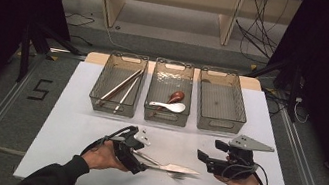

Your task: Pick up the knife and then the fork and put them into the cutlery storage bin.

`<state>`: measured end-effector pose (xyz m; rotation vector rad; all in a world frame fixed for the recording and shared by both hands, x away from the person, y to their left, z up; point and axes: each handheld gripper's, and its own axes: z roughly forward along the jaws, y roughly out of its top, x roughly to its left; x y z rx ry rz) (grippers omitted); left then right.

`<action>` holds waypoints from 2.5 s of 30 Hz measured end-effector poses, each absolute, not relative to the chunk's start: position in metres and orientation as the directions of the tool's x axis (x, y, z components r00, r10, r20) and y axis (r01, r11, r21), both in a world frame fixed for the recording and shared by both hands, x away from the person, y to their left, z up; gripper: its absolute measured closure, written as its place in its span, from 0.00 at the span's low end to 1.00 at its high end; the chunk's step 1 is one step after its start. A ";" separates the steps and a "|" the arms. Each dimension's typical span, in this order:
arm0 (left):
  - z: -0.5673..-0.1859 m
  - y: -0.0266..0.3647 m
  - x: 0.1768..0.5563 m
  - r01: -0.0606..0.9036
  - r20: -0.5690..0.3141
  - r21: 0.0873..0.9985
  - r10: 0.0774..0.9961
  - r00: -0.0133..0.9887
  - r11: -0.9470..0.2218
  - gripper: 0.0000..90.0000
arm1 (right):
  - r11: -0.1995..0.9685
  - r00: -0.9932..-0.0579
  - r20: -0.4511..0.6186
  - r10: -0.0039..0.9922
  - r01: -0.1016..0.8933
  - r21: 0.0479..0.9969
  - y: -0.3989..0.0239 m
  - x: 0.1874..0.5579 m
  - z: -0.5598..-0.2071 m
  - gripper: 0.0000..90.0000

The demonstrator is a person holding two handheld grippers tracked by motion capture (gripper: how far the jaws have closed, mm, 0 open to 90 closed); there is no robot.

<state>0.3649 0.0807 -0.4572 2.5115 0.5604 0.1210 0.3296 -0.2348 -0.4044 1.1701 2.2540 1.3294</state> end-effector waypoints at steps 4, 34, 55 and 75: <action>-0.461 0.078 0.362 0.332 -0.024 0.525 0.376 0.926 -0.784 0.33 | 0.253 -0.633 0.156 0.759 0.506 0.825 -0.235 0.330 -0.404 0.28; -0.466 0.054 0.356 0.198 0.009 0.396 0.219 0.976 -0.897 0.85 | 0.271 -0.638 0.150 0.755 0.513 0.815 -0.230 0.332 -0.405 0.29; -0.459 0.049 0.353 0.206 -0.006 0.368 0.219 0.976 -0.907 0.92 | 0.273 -0.639 0.150 0.754 0.513 0.814 -0.231 0.332 -0.404 0.29; -0.464 0.049 0.354 0.243 -0.013 0.372 0.257 0.966 -0.896 0.93 | 0.267 -0.639 0.154 0.754 0.511 0.817 -0.231 0.332 -0.404 0.30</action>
